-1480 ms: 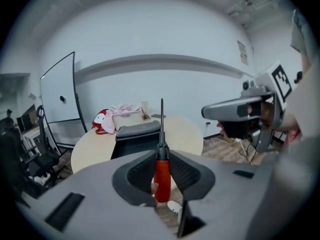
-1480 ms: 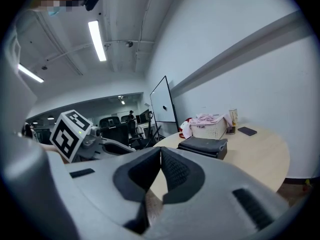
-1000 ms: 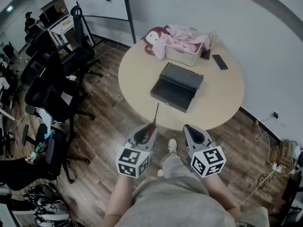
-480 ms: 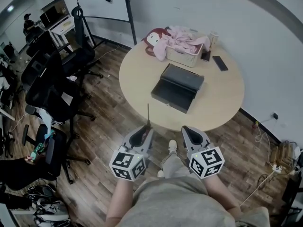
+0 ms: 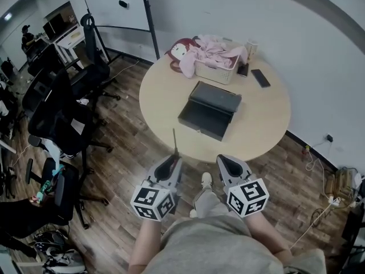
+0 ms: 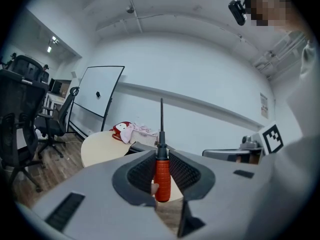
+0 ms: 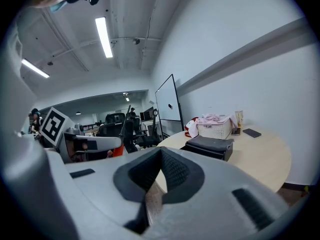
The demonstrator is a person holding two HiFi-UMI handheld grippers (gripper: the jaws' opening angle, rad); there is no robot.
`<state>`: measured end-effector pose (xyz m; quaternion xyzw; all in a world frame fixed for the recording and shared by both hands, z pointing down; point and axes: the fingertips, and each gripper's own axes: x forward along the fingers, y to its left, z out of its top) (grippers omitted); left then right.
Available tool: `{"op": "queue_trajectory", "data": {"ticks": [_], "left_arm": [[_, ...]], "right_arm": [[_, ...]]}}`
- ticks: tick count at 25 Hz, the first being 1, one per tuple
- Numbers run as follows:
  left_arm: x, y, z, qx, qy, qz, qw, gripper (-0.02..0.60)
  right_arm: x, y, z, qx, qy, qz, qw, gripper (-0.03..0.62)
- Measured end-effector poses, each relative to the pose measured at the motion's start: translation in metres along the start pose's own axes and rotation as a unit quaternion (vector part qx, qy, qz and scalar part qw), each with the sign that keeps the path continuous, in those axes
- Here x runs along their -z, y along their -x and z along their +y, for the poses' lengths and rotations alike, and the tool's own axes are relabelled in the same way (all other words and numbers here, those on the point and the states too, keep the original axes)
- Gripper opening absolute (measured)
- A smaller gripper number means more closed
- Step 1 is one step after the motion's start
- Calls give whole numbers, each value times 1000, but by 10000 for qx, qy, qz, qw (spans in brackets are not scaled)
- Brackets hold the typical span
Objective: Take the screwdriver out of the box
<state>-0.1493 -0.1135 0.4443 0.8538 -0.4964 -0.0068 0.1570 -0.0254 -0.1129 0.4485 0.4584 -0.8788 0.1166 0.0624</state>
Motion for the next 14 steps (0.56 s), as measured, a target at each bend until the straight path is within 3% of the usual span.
{"op": "queue_trajectory", "data": {"ticks": [14], "left_arm": [[-1, -13, 10, -18, 45, 51, 10000, 75]], "right_arm": [[-7, -12, -6, 17, 52, -11, 10000, 0]]}}
